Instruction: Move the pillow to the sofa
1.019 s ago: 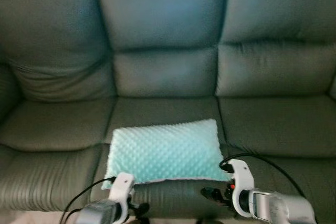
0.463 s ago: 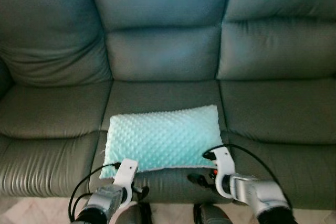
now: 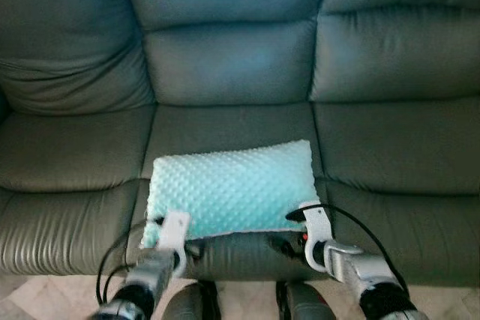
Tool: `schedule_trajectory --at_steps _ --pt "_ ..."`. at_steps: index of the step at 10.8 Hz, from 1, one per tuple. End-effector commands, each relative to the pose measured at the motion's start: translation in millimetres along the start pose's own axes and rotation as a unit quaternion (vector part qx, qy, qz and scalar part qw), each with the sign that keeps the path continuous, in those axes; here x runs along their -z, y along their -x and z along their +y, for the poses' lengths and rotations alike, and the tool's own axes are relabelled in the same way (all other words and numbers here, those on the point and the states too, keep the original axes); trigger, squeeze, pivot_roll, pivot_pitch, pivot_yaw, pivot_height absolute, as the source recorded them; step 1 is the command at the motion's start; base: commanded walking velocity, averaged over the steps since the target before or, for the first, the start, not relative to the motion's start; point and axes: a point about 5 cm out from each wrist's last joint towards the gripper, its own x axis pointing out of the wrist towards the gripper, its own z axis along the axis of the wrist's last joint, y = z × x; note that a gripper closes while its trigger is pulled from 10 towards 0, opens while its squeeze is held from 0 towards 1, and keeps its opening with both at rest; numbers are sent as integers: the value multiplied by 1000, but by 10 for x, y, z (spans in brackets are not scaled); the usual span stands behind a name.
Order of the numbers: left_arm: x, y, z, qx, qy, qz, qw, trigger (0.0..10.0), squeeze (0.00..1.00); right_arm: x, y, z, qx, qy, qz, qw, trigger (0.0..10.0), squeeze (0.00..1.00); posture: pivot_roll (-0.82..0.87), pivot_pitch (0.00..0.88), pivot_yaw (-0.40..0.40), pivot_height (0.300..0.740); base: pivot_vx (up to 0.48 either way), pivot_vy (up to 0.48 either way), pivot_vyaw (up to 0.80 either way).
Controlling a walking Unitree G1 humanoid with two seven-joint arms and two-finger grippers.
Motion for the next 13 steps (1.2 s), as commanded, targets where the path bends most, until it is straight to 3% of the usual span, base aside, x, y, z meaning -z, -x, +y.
schedule_trajectory --at_steps 1,9,13 --pt "98 21 116 -31 9 9 999 10000 0 85 -27 -1 5 -6 2 1000 10000 0 -271 370 96 740 0 0 0" --pt "31 24 178 -64 33 -25 997 10000 0 -18 -51 -131 51 9 -50 997 10000 0 -262 364 102 740 0 0 0" --pt "-201 35 253 -96 58 -89 990 10000 0 -173 -42 -161 65 3 -98 993 10000 0 -261 369 103 740 0 0 0"
